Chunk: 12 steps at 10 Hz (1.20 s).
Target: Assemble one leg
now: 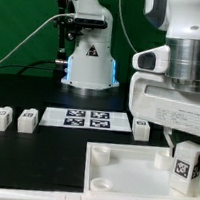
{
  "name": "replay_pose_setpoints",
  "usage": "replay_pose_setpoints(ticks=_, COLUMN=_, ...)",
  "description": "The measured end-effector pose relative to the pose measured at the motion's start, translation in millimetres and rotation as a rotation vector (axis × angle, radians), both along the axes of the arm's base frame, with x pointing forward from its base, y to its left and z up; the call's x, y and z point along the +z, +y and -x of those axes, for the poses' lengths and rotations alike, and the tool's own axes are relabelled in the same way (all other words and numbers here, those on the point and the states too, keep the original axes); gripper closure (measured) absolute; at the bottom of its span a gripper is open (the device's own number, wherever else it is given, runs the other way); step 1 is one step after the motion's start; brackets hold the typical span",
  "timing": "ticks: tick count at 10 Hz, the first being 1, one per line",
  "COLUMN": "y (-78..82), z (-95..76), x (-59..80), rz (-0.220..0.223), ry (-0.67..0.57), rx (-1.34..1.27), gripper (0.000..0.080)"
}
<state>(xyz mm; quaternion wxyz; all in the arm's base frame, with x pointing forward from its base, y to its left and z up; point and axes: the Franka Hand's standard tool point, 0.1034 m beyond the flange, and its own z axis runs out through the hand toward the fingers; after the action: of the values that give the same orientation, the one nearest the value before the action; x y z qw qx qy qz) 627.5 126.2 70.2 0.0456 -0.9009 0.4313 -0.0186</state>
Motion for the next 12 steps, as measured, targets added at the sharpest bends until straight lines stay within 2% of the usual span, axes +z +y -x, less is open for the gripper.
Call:
replay_pose_setpoints(ticks=2, y=-3.0, z=-2.1, x=-1.3, rz=-0.062, ry=0.023, rx=-0.359, gripper=0.0501)
replay_pose_setpoints(ticks=5, y=3.8, z=-2.2, x=-1.6, rz=-0.126, ry=0.052, rx=-0.751, gripper=0.0502)
replay_pose_setpoints(ticks=9, y=3.8, z=-2.1, x=-1.7, rz=-0.126, ry=0.051, rx=-0.739, gripper=0.0502)
replay_pose_setpoints(ticks=10, y=3.7, z=-1.6, x=-1.5, rz=-0.12, ry=0.046, rx=-0.682, gripper=0.04)
replay_pose_setpoints(ticks=11, y=2.7, z=0.3, x=-1.0, rz=-0.113, ry=0.039, rx=-0.578, gripper=0.026)
replay_pose_setpoints(ticks=12, y=0.7, z=0.7, x=-0.7, rz=-0.107, ry=0.032, rx=-0.514, gripper=0.018)
